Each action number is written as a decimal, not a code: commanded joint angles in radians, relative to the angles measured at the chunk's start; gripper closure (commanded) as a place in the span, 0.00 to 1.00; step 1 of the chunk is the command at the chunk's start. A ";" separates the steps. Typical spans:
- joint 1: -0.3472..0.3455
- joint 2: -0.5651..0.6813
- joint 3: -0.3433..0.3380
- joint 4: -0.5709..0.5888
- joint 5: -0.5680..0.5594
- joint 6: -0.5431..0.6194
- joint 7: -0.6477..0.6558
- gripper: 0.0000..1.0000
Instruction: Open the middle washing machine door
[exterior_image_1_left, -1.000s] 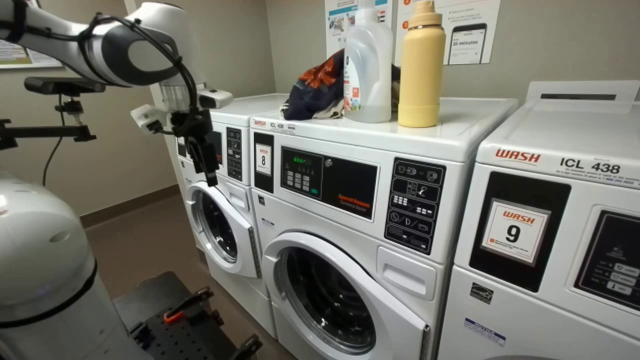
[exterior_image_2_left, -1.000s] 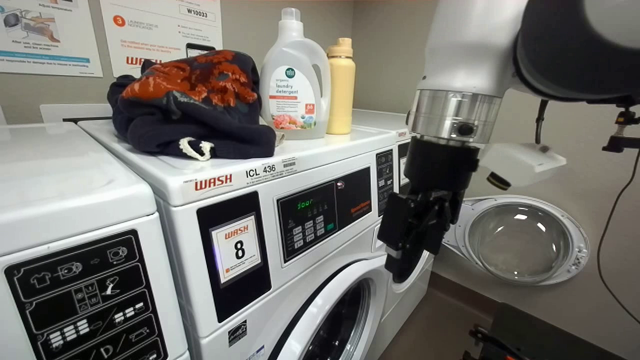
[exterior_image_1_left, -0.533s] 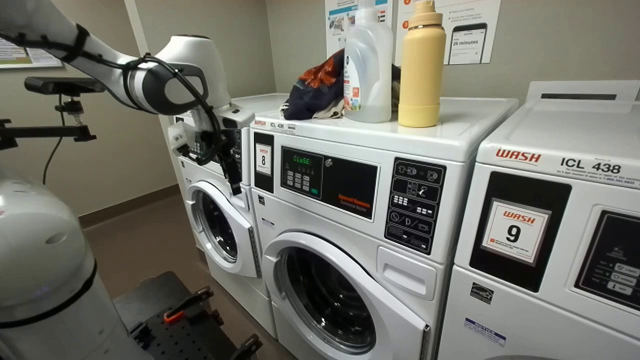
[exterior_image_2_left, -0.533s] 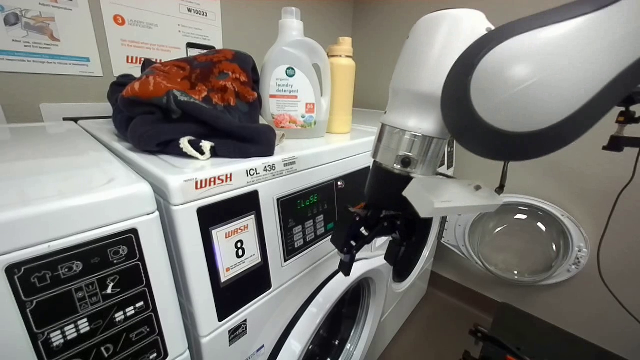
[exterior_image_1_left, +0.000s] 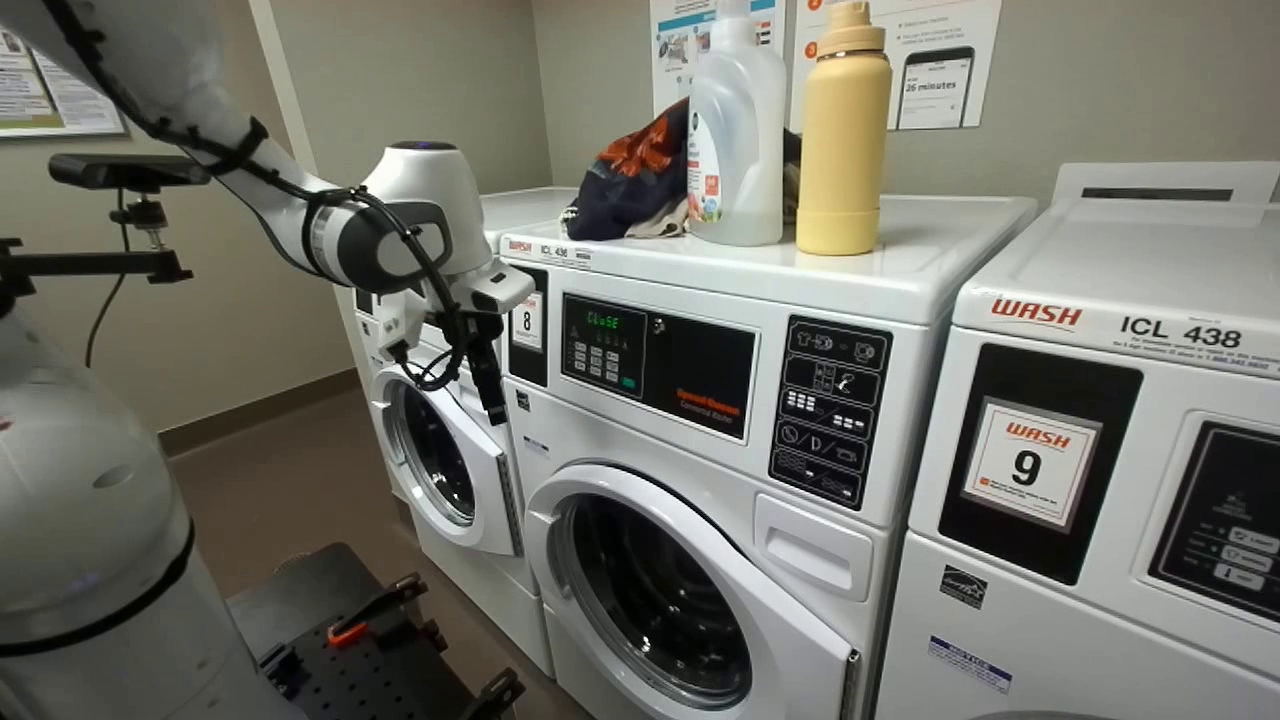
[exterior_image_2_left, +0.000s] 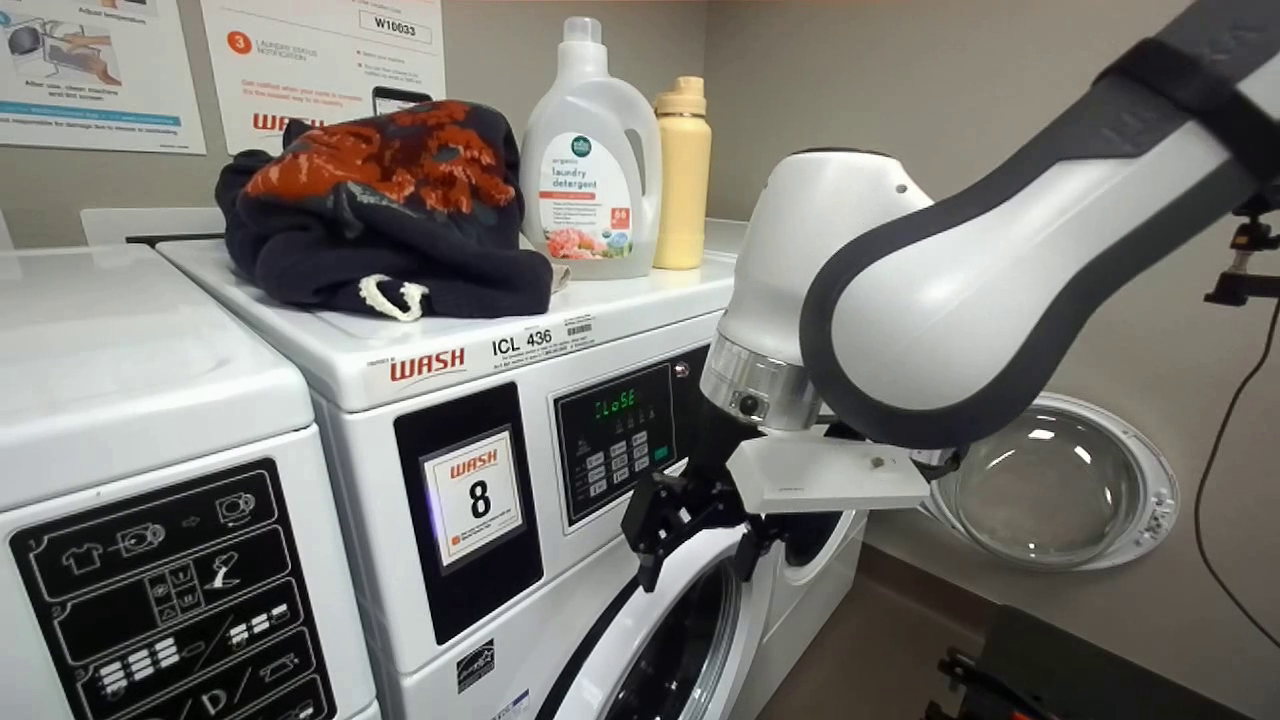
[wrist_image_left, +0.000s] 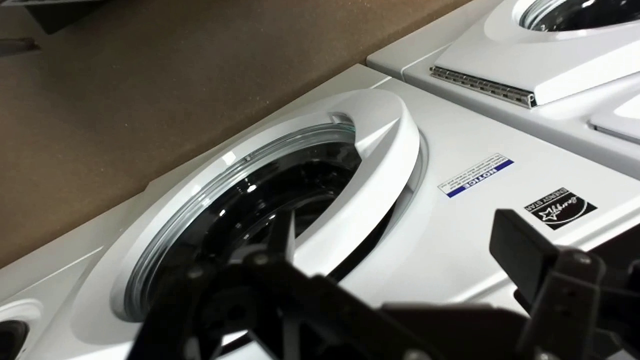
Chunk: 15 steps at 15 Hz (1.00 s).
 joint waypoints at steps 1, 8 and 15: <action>0.017 0.100 -0.010 0.000 0.049 0.133 0.008 0.00; 0.048 0.299 -0.041 0.002 0.180 0.373 -0.041 0.00; 0.017 0.415 0.055 0.006 0.406 0.559 -0.123 0.00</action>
